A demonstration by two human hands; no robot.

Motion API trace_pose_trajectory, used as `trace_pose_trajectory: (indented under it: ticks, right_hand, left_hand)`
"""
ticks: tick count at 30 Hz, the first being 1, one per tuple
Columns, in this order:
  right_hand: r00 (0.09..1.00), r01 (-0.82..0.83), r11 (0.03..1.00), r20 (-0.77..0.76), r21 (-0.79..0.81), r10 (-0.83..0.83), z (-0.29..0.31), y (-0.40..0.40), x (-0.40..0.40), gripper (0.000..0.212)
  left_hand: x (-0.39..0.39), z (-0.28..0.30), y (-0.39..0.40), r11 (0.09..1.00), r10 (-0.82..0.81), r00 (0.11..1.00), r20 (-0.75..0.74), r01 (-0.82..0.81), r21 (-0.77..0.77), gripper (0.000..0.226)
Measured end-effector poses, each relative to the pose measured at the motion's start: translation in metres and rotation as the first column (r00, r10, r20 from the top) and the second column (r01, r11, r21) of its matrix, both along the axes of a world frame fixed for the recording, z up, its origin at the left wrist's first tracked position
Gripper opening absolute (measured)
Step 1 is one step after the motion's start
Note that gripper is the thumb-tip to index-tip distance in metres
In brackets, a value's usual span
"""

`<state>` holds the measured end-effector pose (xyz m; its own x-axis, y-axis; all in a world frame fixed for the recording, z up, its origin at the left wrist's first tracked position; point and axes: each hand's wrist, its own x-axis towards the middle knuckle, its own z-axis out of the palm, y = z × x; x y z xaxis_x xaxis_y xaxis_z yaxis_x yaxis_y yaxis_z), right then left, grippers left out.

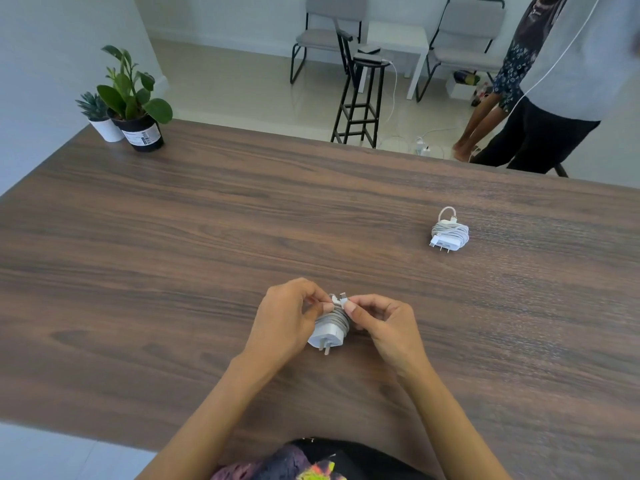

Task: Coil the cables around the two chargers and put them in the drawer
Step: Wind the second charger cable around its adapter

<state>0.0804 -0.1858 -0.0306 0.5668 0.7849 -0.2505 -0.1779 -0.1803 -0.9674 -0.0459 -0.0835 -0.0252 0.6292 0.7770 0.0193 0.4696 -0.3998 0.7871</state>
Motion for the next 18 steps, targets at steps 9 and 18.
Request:
trace_pose_trajectory:
  ticks: [9,18]
  right_hand:
    - [0.998,0.03,1.0,0.048,-0.003,-0.03,0.003,0.004,-0.006,0.007]
    - [0.998,0.027,0.999,0.049,-0.026,-0.026,0.007,0.008,-0.008,0.01]
  left_hand:
    - [0.0,-0.004,-0.015,0.975,0.109,0.99,-0.088,-0.089,0.205,0.009]
    - [0.0,-0.021,-0.015,0.957,0.051,0.994,0.092,-0.075,0.279,0.032]
